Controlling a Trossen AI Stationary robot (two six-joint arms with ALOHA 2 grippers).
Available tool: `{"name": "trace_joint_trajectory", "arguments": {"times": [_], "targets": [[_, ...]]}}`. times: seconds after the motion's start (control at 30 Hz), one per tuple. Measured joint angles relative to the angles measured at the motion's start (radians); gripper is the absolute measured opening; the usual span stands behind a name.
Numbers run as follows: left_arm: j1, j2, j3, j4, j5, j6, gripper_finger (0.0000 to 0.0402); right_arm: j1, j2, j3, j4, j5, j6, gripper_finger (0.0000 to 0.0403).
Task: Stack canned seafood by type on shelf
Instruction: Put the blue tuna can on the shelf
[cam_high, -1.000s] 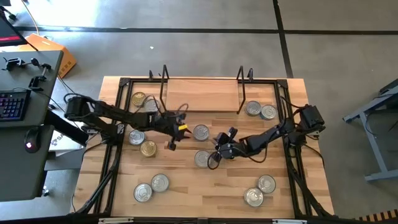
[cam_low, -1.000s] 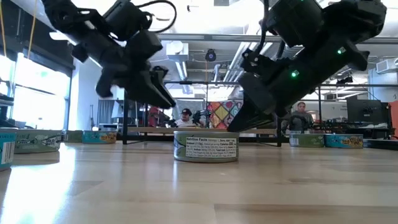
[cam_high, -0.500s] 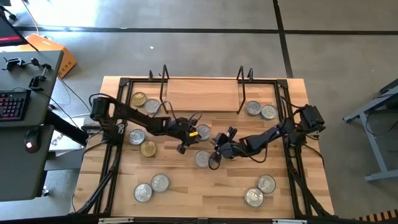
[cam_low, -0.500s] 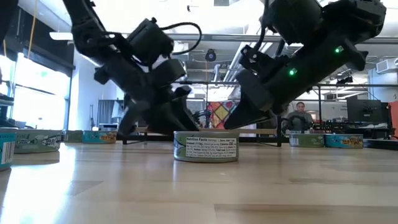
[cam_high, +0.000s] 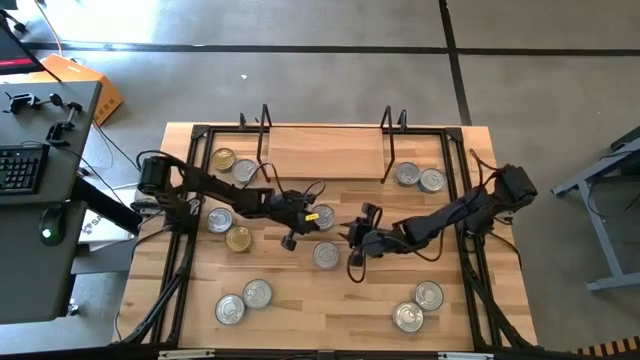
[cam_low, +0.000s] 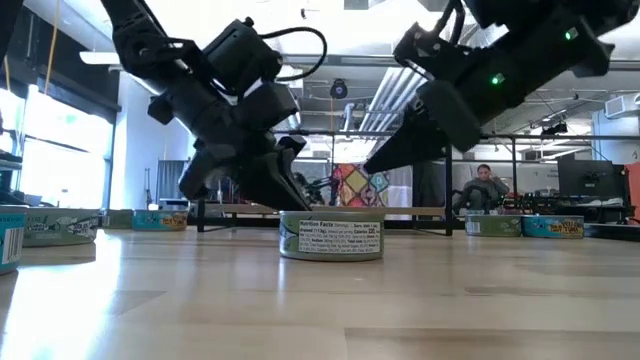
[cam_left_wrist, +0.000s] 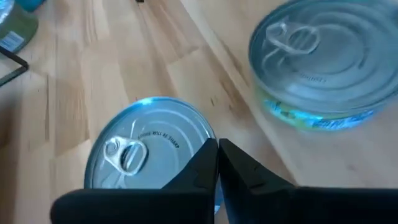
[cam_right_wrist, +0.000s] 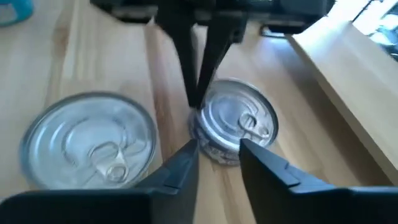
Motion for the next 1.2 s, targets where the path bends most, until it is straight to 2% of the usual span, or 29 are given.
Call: {"name": "trace_joint_trajectory", "arguments": {"times": [0.17,0.3,0.4,0.57,0.7,0.83,0.93,1.1,1.2], "targets": [[0.001,-0.022,0.001,0.015,0.002,-0.05,0.0001,-0.029,0.018,0.001,0.008,-0.068,-0.253,0.019],[0.006,-0.022,0.001,0.028,0.028,-0.08,0.0001,-0.068,0.074,0.001,0.014,-0.073,-0.421,0.0238],[0.011,-0.022,0.001,0.033,0.047,-0.102,0.0001,-0.097,0.11,0.001,0.047,-0.073,-0.512,0.0257],[0.013,-0.023,0.001,0.069,0.046,-0.11,0.0,-0.129,0.153,0.0,0.132,-0.087,-0.675,0.0261],[0.013,-0.024,0.001,0.1,0.046,-0.112,0.0,-0.147,0.185,0.0,0.195,-0.118,-0.701,0.0261],[0.013,-0.024,0.002,0.115,0.046,-0.131,0.0,-0.151,0.214,0.0,0.27,-0.117,-0.654,0.0252],[0.013,-0.024,0.002,0.115,0.046,-0.136,0.0,-0.15,0.221,0.0,0.28,-0.111,-0.618,0.0217],[0.01,-0.039,0.004,0.121,0.034,-0.137,0.0,-0.13,0.21,0.0,0.272,-0.078,-0.559,0.012],[0.003,-0.057,0.005,0.109,0.029,-0.136,0.0003,-0.106,0.177,0.001,0.226,-0.053,-0.482,0.0118]]}}
